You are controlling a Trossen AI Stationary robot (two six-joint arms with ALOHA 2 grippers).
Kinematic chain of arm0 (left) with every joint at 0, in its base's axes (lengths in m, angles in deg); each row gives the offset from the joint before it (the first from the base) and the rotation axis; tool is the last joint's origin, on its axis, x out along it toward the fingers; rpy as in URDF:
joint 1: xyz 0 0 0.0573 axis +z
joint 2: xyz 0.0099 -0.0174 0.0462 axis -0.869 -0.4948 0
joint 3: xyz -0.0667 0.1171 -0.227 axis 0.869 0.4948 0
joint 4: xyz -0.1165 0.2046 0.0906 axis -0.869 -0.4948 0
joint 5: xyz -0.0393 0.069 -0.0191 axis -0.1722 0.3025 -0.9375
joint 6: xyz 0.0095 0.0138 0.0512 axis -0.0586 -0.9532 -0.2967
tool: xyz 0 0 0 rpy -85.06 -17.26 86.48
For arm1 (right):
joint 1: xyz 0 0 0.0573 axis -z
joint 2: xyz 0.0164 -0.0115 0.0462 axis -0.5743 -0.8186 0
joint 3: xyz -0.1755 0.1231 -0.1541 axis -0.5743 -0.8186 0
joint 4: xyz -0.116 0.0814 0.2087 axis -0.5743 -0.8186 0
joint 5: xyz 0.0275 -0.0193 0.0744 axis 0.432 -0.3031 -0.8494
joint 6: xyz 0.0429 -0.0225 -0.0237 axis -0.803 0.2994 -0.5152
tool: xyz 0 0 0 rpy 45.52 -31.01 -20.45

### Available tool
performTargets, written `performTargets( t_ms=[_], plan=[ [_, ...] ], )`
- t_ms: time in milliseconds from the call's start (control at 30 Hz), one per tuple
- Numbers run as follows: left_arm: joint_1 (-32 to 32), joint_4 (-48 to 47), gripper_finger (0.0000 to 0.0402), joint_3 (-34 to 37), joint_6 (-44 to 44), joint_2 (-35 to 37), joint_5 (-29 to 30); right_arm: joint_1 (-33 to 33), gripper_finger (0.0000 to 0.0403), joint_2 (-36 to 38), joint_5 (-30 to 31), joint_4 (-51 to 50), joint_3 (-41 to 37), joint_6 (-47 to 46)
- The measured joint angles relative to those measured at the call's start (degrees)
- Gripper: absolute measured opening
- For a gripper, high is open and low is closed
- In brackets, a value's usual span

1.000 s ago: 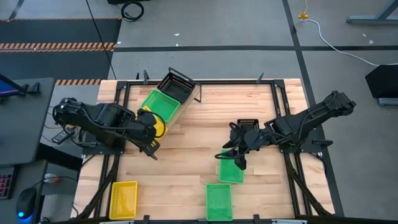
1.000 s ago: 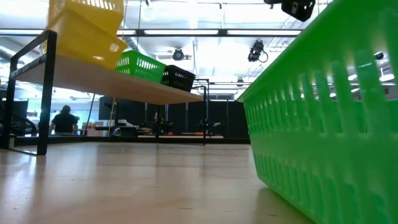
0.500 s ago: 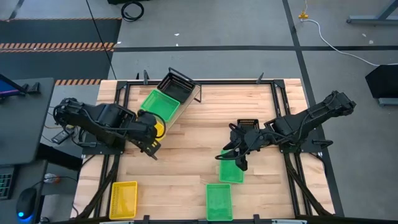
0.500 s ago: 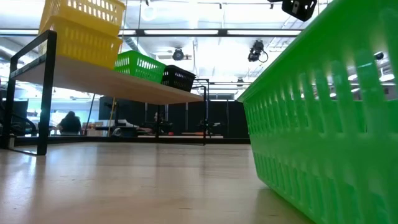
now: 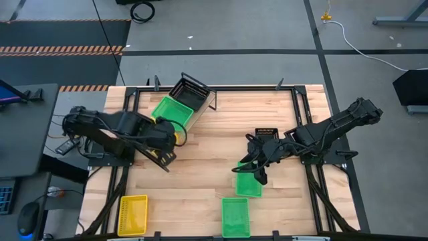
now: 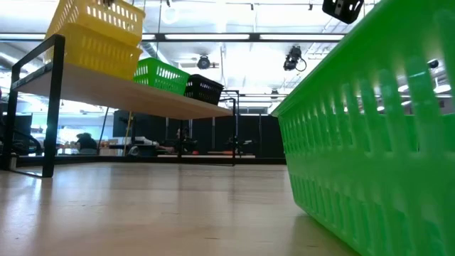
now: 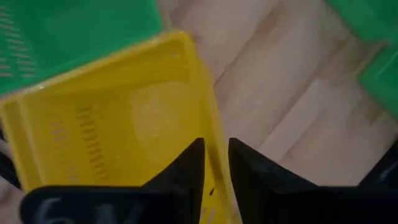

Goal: Stack baskets on shelf by color
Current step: Stack the top yellow bin on top of the other yellow bin on the shelf

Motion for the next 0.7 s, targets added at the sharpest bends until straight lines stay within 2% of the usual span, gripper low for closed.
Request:
performTargets(
  t_ms=[233, 400, 700],
  plan=[
    [-0.55, -0.35, 0.0050, 8.69, 1.94, -0.52, -5.79, 0.00, 0.0174, 0.02, -2.33, -0.34, 0.00, -0.20],
    [-2.22, -0.37, 0.0009, 8.36, 4.20, -0.42, -6.23, 0.00, 0.0174, 0.02, -3.35, -0.71, 0.00, -0.11],
    [-2.14, -0.34, 0.0021, 7.52, 7.56, -0.24, -5.25, 0.00, 0.0174, 0.02, -3.39, -0.85, 0.00, 0.04]
  ],
)
